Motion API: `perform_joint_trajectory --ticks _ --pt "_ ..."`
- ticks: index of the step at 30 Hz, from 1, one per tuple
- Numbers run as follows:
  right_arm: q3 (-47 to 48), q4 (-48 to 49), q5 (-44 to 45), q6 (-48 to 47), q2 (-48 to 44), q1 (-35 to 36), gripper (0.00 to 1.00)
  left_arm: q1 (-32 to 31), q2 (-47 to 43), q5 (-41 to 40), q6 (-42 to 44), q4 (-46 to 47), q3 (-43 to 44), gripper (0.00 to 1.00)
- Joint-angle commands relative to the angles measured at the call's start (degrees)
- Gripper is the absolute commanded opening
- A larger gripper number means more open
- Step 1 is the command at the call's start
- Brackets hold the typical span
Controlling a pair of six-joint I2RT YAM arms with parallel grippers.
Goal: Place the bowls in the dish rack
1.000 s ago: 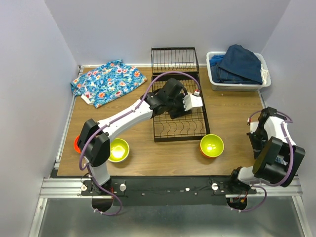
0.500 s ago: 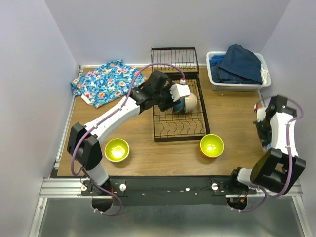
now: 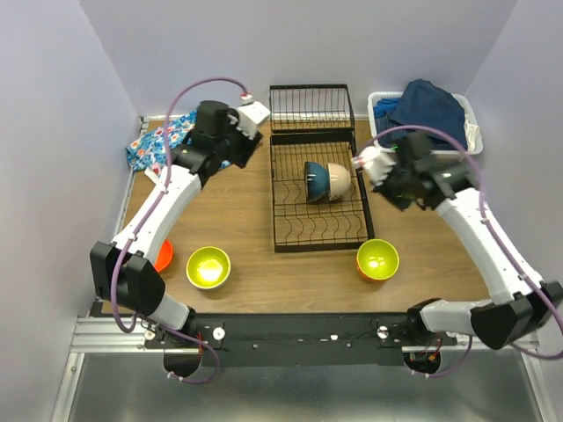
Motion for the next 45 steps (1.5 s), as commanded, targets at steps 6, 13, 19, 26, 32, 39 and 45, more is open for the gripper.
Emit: perform_joint_trajectory --ticks 6,13,19,26,32,39,45 --pt "0.33 10.72 -1.26 -6.80 7.49 33.32 0.01 10.17 -10.13 -4.70 -2.95 3.18 -8.06 0.57" --pt "-8.89 16.78 -7.22 -12.52 9.60 49.85 0.01 11.58 -20.41 -5.58 0.57 1.69 -16.31 0.57" --pt "-10.83 18.20 -8.29 -17.44 14.95 53.20 0.01 11.58 -26.30 -5.40 1.54 -3.05 -18.69 0.58" --pt "-16.89 21.18 -6.00 -22.20 16.10 54.17 0.01 11.84 -31.67 -7.69 4.27 -7.62 -19.84 0.58" --pt "-24.80 26.19 -2.14 -22.19 13.12 56.63 0.01 11.93 -34.57 -7.08 4.88 -8.86 -21.95 0.58" --pt "-26.05 24.27 1.47 -21.32 10.66 56.90 0.43 12.19 -37.03 5.48 8.29 -14.29 -22.74 0.59" --pt "-17.35 12.78 0.68 -15.18 7.84 56.90 0.51 9.48 -36.25 14.55 12.35 -21.49 -21.87 0.63"
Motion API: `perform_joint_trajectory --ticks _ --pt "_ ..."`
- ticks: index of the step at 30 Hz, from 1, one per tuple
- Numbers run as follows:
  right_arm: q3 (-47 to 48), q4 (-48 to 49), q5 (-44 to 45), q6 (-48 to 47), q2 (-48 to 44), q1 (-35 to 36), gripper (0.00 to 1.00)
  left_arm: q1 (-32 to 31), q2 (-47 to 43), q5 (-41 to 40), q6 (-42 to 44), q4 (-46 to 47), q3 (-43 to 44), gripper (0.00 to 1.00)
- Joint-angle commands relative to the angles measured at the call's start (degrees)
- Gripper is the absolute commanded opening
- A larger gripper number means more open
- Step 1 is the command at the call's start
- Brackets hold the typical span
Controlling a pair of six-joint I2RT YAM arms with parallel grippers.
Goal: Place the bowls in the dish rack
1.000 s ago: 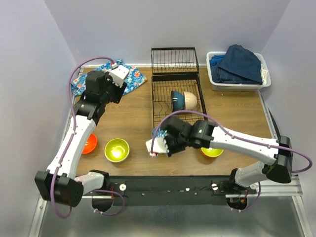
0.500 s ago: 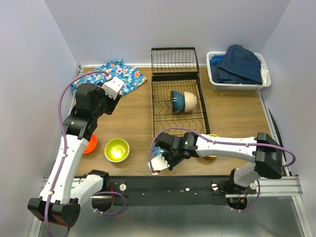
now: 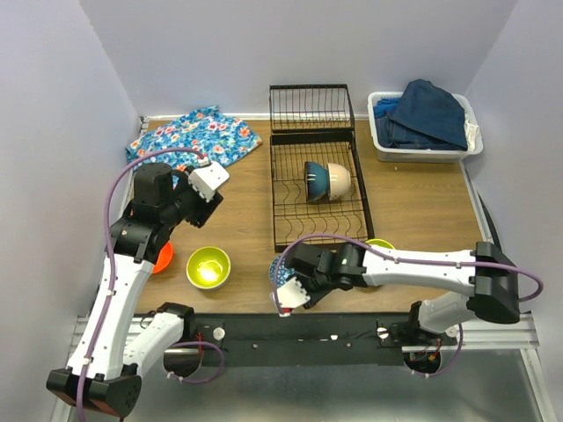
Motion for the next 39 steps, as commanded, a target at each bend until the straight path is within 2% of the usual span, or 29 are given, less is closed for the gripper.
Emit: perform_joint_trajectory --ticks 1,5,8,9,12,14,16,18,20,24,30,39 --pt "8.82 -11.51 1.86 8.12 -3.59 0.24 0.52 -3.27 1.08 8.84 4.92 -8.81 2.04 0.63" --pt "11.90 -15.22 4.85 17.28 -9.91 -0.72 0.55 -8.54 3.72 9.63 5.18 -14.44 4.25 0.62" --pt "17.25 -15.31 -0.57 27.64 -12.64 -13.77 0.57 -14.95 4.34 5.61 7.20 -16.47 2.06 0.63" --pt "19.27 -14.87 -0.95 30.10 -13.08 -22.17 0.58 -17.75 4.69 5.07 7.73 -16.56 1.27 0.63" --pt "19.73 -13.21 -1.57 38.11 -16.67 -30.75 0.62 -22.60 6.27 4.63 6.43 -15.95 -1.28 0.62" --pt "17.63 -11.45 0.37 42.16 -18.96 -34.89 0.65 -28.66 7.32 1.66 5.81 -14.10 -3.21 0.62" --pt "15.79 -9.25 0.37 46.44 -20.82 -44.98 0.67 -35.49 8.03 -2.04 4.58 -11.82 -4.79 0.62" --pt "14.81 -8.46 -0.95 48.49 -21.61 -54.28 0.68 -39.91 8.65 -6.42 2.39 -7.80 -6.73 0.62" --pt "13.32 -8.01 -4.02 51.38 -23.62 -58.97 0.70 -46.22 9.87 -9.33 -1.39 -4.97 -8.57 0.61" --pt "10.78 -8.53 -7.62 53.59 -26.18 -69.16 0.71 -53.28 13.13 -15.41 -4.04 0.92 -10.51 0.59" --pt "9.36 -9.42 -8.77 53.68 -30.14 -74.79 0.71 -58.73 16.55 -17.17 -7.28 7.17 -12.45 0.59" --pt "8.39 -8.37 -9.21 53.59 -32.07 -77.80 0.71 -60.67 22.27 -16.56 -9.14 13.06 -15.00 0.55"
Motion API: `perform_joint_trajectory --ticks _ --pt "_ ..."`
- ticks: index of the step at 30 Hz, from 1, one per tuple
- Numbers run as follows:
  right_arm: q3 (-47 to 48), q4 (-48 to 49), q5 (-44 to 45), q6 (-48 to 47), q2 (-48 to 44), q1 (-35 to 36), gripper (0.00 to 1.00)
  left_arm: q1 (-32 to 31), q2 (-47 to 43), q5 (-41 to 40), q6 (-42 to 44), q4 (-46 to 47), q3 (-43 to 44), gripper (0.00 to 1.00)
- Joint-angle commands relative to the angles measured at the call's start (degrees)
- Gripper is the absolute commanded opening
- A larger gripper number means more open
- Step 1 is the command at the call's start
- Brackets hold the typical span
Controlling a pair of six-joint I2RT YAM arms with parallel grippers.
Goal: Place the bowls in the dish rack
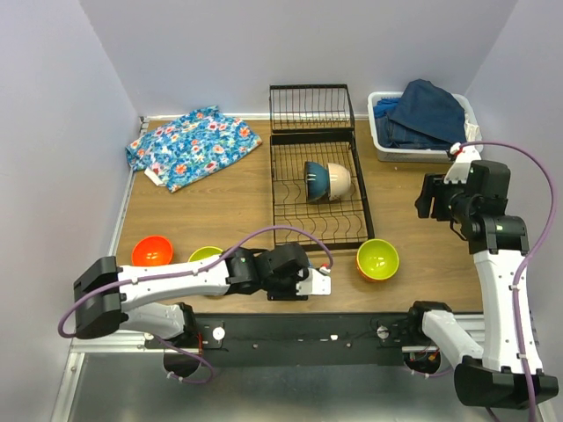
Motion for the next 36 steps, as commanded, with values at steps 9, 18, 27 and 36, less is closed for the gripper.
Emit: perform_joint_trajectory --ticks 9,18,27,36 --pt "-2.26 1.65 -2.13 0.94 -3.36 -1.00 0.71 -0.65 6.73 2.87 -2.25 5.06 -1.77 0.52" --pt "-2.26 1.65 -1.96 0.94 -4.86 -1.79 0.71 -0.66 9.19 3.31 -0.14 6.82 -2.92 0.32" --pt "-2.52 2.00 -2.74 0.68 -4.42 -1.79 0.71 0.74 3.93 13.05 3.28 -4.93 2.87 0.00" --pt "-3.84 3.67 -5.99 0.94 -0.56 -1.88 0.70 15.06 0.93 25.55 2.59 -18.50 19.40 0.00"
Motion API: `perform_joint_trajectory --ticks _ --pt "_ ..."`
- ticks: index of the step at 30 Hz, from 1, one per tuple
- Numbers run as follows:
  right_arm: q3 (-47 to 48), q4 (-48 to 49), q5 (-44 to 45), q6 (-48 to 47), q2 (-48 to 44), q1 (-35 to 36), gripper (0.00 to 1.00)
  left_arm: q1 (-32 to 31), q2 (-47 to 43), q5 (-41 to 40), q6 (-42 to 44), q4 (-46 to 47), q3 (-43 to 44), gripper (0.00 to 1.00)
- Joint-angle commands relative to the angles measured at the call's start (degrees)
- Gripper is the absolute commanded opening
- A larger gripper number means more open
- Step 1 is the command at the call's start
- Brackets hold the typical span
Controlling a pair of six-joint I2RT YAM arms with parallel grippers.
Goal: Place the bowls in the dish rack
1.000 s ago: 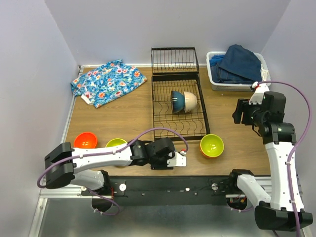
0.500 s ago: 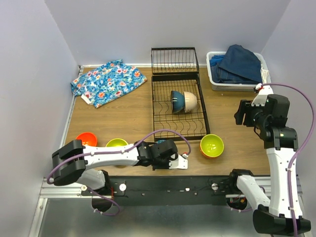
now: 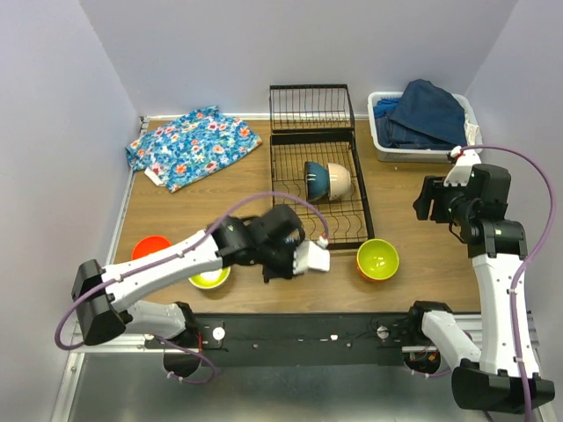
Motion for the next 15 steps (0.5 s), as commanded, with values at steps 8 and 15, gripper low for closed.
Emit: perform_joint_trajectory --ticks 8,15 --pt "-3.78 8.07 -6.34 2.39 6.88 -0.44 0.73 29.65 9.45 11.07 -12.48 13.45 18.31 0.00" --pt "-0.01 7.99 -2.49 -0.51 14.17 -0.44 0.74 39.85 19.83 16.96 -35.93 33.05 23.16 0.00"
